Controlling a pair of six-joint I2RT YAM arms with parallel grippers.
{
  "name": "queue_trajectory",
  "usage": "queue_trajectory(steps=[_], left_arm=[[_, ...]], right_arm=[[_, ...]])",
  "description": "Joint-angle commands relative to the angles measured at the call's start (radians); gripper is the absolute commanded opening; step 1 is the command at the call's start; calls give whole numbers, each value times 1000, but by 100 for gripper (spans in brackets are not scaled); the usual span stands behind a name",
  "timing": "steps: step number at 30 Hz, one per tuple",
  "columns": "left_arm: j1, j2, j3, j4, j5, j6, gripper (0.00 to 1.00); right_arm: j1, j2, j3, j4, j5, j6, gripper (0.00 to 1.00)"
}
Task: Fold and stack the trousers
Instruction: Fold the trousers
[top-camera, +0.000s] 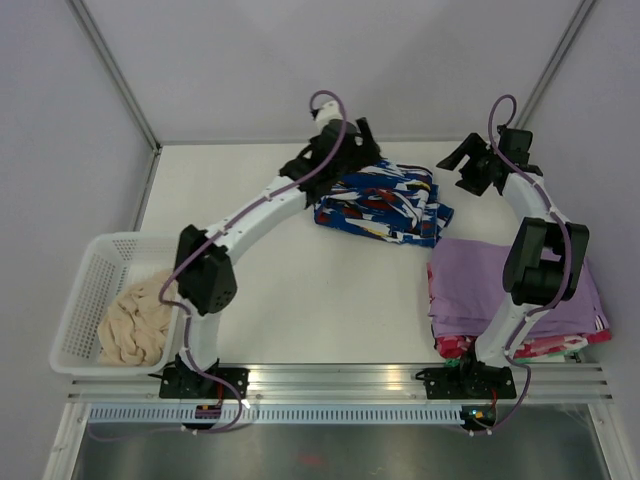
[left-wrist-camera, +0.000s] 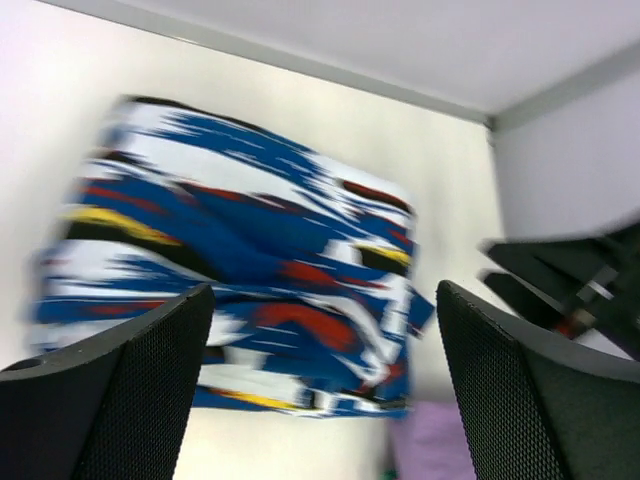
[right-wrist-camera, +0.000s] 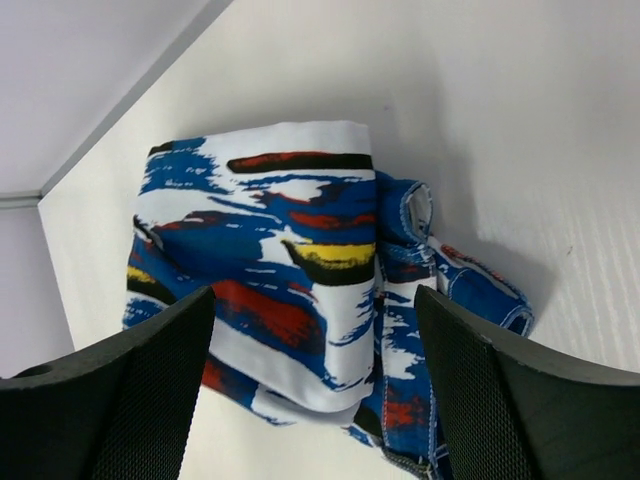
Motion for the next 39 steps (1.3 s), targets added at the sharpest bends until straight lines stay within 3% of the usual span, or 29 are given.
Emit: queue_trajectory(steps=[1, 5, 9, 15, 20, 34, 37, 39], left_arm=[[111, -140, -223, 64, 43, -10, 95], [187, -147, -237, -58, 122, -68, 90], [195, -137, -244, -68, 191, -94, 88], [270, -120, -272, -82, 313, -56, 84], [321, -113, -316, -71, 415, 34, 81], [390, -97, -410, -48, 524, 50, 80], [395, -87, -416, -36, 545, 61, 80], [396, -79, -416, -31, 565, 70, 80]], right_arm=[[13, -68, -11, 23, -58, 7, 87], [100, -86, 5, -38, -40, -14, 87], [164, -99, -51, -69, 26, -2, 85], [181, -172, -195, -122, 146, 6, 85], [194, -188, -272, -118, 140, 7, 83], [261, -146, -345, 146, 226, 179, 80], [261, -114, -344, 162, 234, 193, 73], [261, -91, -335, 157, 229, 184, 62]])
